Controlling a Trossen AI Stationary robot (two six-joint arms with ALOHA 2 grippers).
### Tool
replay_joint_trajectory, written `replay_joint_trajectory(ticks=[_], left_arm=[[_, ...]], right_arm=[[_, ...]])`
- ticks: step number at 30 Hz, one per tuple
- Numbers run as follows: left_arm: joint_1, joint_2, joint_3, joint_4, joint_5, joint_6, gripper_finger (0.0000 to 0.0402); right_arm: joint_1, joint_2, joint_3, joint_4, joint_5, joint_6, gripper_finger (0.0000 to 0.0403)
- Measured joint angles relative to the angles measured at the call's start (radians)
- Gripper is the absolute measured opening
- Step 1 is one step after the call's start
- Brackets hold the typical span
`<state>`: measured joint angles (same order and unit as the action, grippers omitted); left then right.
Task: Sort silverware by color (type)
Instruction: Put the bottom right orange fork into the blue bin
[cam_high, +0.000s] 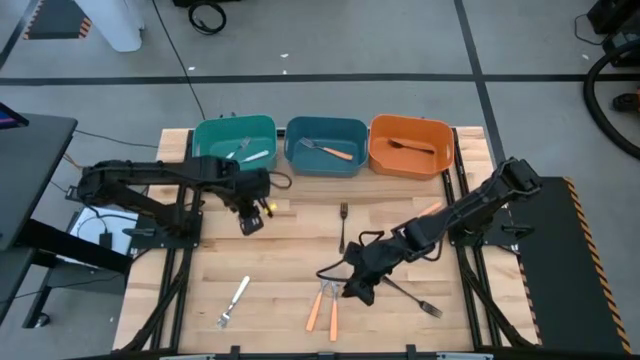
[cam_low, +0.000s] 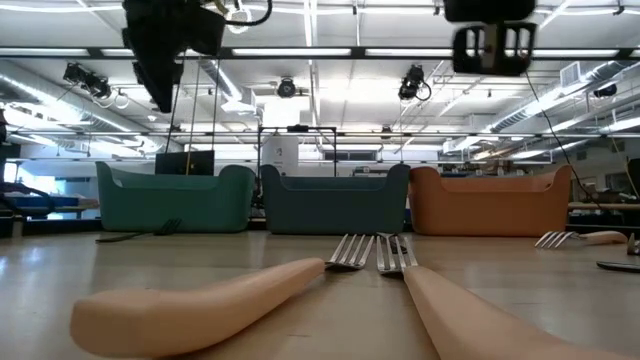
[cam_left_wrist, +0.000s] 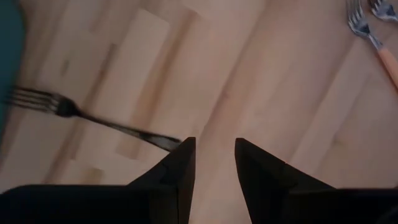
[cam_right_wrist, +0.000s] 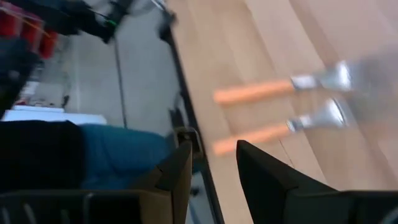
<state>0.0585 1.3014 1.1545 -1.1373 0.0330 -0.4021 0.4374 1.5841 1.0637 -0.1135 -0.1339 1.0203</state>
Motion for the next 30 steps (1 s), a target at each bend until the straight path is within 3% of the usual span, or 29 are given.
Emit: replay_joint_trajectory(ticks=[5, 12, 25, 30], left_arm=[[-0.093, 0.0, 0.0, 0.008, 0.0, -0.111, 0.0121], [-0.161, 0.0, 0.0, 0.096, 0.0, -0.237, 0.0121], [-0.188, 0.0, 0.0, 0.09, -0.001, -0.142, 0.0121], [-0.188, 0.001, 0.0, 0.066, -0.001, -0.11, 0.0121]], right_arm=[[0.017, 0.0, 0.0, 0.115, 0.078, -0.043, 0.0135], [0.061, 0.0, 0.0, 0.143, 0.151, 0.16, 0.0134], [0.218, 0.025, 0.01, 0.301, 0.491, 0.436, 0.0134], [0.214, 0.162, 0.163, 0.297, 0.452, 0.419, 0.0134]])
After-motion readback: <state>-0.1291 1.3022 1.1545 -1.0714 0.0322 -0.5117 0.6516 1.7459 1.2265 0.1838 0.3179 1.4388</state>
